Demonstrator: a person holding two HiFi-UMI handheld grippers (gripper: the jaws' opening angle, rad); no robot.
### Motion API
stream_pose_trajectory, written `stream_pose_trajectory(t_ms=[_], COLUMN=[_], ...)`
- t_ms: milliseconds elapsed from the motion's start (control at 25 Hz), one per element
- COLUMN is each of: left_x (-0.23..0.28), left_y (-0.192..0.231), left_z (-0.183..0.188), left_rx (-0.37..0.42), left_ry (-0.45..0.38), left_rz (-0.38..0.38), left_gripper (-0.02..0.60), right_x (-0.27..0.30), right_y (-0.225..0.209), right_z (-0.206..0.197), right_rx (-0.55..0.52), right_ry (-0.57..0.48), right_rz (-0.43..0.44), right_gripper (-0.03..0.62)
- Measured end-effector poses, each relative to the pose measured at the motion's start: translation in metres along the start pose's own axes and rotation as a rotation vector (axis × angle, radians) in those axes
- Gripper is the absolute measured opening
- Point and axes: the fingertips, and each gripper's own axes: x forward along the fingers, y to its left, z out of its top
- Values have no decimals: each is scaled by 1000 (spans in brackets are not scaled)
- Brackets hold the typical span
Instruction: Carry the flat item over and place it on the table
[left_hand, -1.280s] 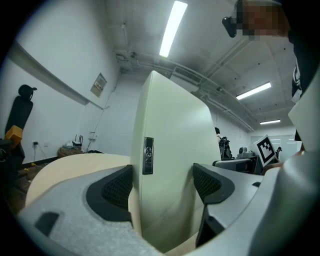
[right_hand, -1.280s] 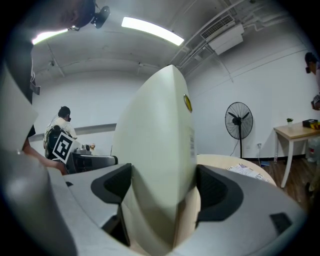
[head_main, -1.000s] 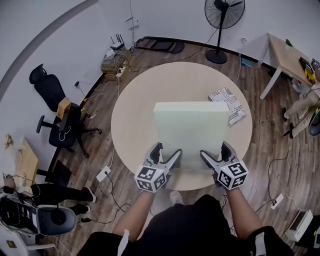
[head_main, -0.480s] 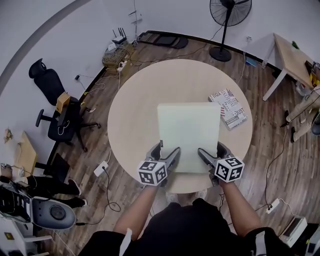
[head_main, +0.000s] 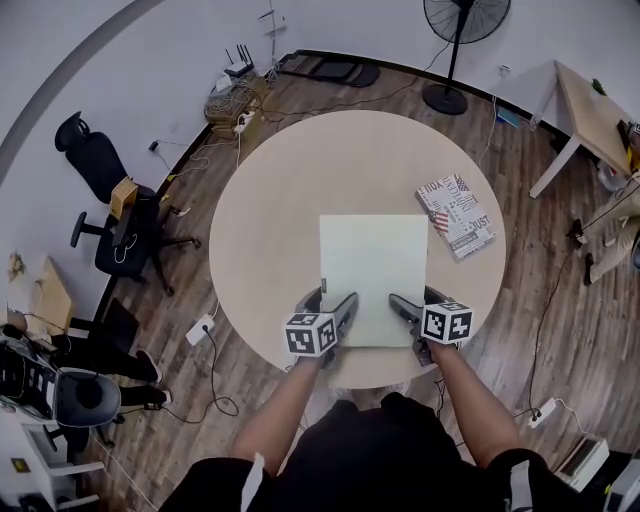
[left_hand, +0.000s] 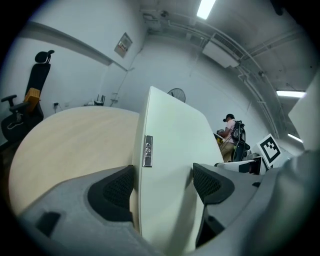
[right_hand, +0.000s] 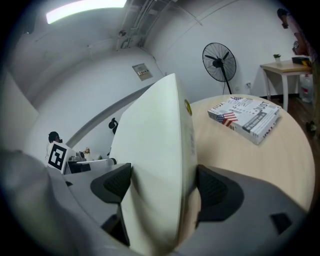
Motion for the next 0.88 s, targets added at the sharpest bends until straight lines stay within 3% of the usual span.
stream_pose_trajectory(t_ms=[200, 400, 640, 880], left_x=[15, 23, 34, 37], left_y=[17, 26, 32, 35], left_z=[-24, -38, -50, -54], left_rx=[-106, -118, -157, -151], left_ry=[113, 163, 220, 222], left_rz=[26, 56, 83, 98], left_gripper=[353, 353, 353, 353], right_x=[19, 30, 40, 42], right_y=[-15, -25, -35, -38], right_z=[-20, -34, -42, -45], right_rx=[61, 140, 154, 144], right_ry=[74, 110, 156, 167], right_rz=[-34, -54, -98, -127], right_gripper=[376, 376, 379, 380])
